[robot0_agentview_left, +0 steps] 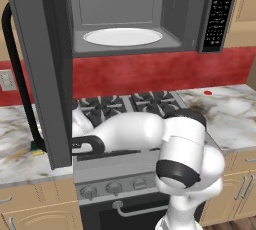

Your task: Place the sponge inside the microwave to prepare for sanitizing.

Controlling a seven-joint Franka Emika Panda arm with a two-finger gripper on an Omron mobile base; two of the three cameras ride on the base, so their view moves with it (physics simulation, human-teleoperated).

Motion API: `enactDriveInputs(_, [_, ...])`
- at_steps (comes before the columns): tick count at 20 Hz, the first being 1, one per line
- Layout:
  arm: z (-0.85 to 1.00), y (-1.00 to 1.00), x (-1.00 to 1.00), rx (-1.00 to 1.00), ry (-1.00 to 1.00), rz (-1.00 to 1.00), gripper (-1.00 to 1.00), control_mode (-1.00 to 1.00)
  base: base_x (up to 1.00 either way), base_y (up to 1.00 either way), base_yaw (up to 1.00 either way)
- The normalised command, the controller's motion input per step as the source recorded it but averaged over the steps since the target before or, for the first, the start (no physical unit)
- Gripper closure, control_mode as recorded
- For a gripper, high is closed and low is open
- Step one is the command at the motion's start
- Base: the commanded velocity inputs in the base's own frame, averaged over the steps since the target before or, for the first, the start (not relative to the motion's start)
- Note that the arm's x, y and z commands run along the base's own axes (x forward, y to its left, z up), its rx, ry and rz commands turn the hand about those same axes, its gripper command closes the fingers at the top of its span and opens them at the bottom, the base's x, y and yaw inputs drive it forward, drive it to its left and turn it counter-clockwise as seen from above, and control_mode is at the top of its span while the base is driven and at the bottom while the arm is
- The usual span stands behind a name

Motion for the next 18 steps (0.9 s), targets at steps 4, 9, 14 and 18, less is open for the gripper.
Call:
enactDriveInputs(4, [0.00, 0.28, 0.19, 0.00, 0.13, 0.00, -1.00, -1.00, 0.00, 0.00, 0.00])
enactDriveInputs(9, [-0.05, 0.19, 0.10, 0.00, 0.13, 0.00, -1.00, -1.00, 0.00, 0.00, 0.00])
enactDriveInputs(14, [-0.17, 0.03, 0.01, 0.00, 0.09, 0.00, -1.00, -1.00, 0.00, 0.00, 0.00])
enactDriveInputs(18, [-0.19, 0.01, 0.00, -0.01, 0.03, 0.00, -1.00, -1.00, 0.00, 0.00, 0.00])
